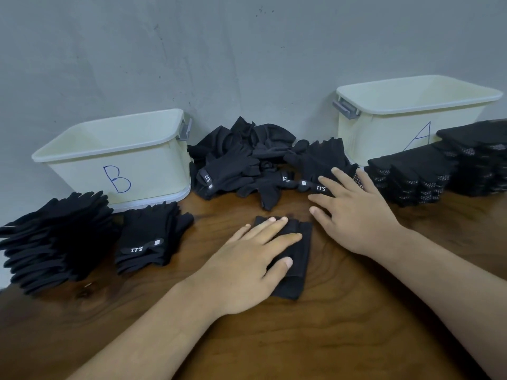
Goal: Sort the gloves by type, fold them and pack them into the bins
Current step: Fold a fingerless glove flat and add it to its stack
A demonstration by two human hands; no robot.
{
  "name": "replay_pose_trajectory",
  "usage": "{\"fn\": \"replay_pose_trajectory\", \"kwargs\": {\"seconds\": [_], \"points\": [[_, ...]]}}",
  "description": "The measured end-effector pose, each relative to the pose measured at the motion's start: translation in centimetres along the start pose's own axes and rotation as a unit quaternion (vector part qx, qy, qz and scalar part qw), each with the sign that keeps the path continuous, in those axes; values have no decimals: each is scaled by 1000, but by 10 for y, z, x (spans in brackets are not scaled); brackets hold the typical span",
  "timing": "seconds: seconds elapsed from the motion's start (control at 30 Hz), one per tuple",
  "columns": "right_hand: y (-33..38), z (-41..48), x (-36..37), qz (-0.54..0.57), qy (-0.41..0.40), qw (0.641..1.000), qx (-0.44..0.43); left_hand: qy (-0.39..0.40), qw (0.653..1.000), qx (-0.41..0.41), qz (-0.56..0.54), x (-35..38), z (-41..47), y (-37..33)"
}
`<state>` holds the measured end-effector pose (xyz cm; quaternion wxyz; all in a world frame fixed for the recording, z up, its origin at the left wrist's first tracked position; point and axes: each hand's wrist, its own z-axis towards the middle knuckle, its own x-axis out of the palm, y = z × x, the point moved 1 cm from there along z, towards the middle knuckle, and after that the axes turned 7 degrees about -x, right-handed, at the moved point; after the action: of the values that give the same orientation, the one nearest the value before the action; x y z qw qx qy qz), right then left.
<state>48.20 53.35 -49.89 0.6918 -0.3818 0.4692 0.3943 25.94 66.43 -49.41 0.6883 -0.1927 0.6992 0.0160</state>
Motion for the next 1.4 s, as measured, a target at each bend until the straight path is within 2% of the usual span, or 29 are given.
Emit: {"fn": "replay_pose_trajectory", "kwargs": {"seconds": [0.17, 0.27, 0.5, 0.8, 0.93, 1.13, 1.27, 1.4], "points": [[2, 6, 4, -12, 37, 999, 20, 2, 998, -60, 11, 8, -1, -10], [2, 7, 2, -7, 24, 999, 27, -27, 995, -95, 0, 12, -2, -17], [8, 8, -6, 59, -133, 989, 25, -42, 993, -108, -22, 9, -3, -17], [1, 10, -13, 82, -263, 960, -39, -48, 993, -102, -36, 7, -4, -16], [-5, 8, -13, 153, -239, 959, -4, -48, 993, -102, -31, 7, -2, -17], [-4, 7, -15, 185, -220, 957, 36, -36, 994, -104, -8, 9, -3, -19], [-3, 5, -22, 256, -250, 931, 69, -33, 994, -105, -4, 10, -4, -19], [-2, -1, -34, 335, -324, 882, 71, -37, 993, -108, -23, 8, -4, -20]]}}
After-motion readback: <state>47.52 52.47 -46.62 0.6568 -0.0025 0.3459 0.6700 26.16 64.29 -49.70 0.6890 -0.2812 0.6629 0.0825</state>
